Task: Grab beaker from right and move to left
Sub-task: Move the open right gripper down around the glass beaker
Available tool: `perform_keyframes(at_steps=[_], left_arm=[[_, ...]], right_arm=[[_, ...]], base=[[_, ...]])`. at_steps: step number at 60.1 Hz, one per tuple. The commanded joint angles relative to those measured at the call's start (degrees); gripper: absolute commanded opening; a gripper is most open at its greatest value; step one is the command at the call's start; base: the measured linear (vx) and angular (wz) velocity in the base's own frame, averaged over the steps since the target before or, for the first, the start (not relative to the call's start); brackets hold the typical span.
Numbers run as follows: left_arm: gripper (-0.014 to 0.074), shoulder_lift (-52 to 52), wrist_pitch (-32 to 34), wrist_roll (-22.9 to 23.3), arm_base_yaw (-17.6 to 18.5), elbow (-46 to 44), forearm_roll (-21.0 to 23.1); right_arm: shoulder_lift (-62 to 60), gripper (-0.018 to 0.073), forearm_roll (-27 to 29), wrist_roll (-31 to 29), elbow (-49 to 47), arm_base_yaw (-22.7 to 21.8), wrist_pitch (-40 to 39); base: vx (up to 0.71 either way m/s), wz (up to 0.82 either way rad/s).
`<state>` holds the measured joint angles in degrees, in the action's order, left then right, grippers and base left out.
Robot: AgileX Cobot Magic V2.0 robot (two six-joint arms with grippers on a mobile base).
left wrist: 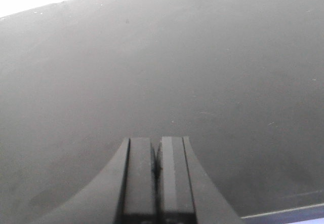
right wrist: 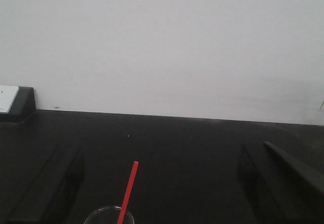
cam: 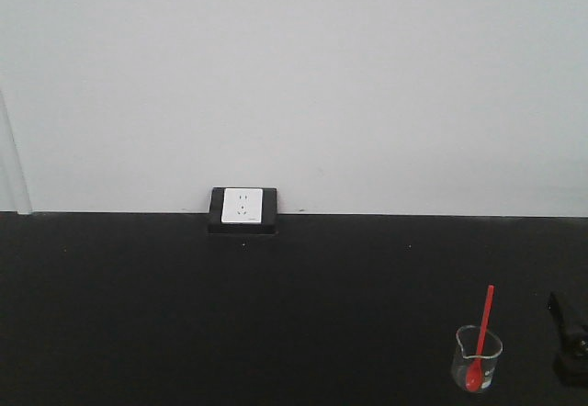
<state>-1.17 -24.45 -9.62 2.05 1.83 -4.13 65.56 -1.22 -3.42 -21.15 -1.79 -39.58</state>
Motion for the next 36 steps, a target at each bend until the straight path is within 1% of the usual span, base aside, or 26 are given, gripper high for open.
perform_keyframes(at_steps=[1, 3, 7, 12, 17, 19, 24, 27, 31, 36], left_arm=[[-0.0006, -0.4, 4.4, 0.1, 0.4, 1.1, 0.0], [-0.0006, -0.4, 4.4, 0.1, 0.4, 1.1, 0.0], [-0.0006, -0.4, 4.4, 0.1, 0.4, 1.1, 0.0], [-0.0006, -0.4, 4.4, 0.1, 0.4, 1.1, 0.0], [-0.0006, -0.4, 4.4, 0.1, 0.4, 1.1, 0.0], [-0.0006, -0.4, 4.4, 0.1, 0.4, 1.1, 0.0], [-0.0006, -0.4, 4.4, 0.1, 0.4, 1.1, 0.0], [-0.0006, -0.4, 4.4, 0.1, 0.4, 1.1, 0.0], [-0.0006, -0.4, 4.4, 0.1, 0.4, 1.1, 0.0], [-0.0006, -0.4, 4.4, 0.1, 0.4, 1.1, 0.0]], right_arm=[[1.8, 0.0726, 0.2, 0.4, -1.9, 0.0, -10.1], [2.4, 0.0724, 0.2, 0.8, -1.9, 0.0, -10.9], [3.9, 0.0715, 0.5, 3.4, -2.1, 0.0, -12.7], [7.1, 0.0697, 0.2, 4.6, -2.1, 0.0, -14.5], [12.0, 0.0675, -2.8, 6.0, -2.1, 0.0, -17.1], [14.5, 0.0666, -5.0, 6.6, -2.1, 0.0, -18.7], [20.6, 0.0651, -9.9, 8.9, -2.1, 0.0, -24.1], [24.7, 0.0643, -12.0, 10.5, -2.1, 0.0, -28.1], [30.0, 0.0634, -12.7, 11.7, -2.1, 0.0, -32.7], [35.5, 0.0628, -13.0, 11.8, -2.1, 0.0, -37.4]], base=[[0.0, 0.0], [0.0, 0.0], [0.0, 0.0], [0.0, 0.0], [0.0, 0.0], [0.0, 0.0], [0.0, 0.0], [0.0, 0.0], [0.0, 0.0], [0.0, 0.0]])
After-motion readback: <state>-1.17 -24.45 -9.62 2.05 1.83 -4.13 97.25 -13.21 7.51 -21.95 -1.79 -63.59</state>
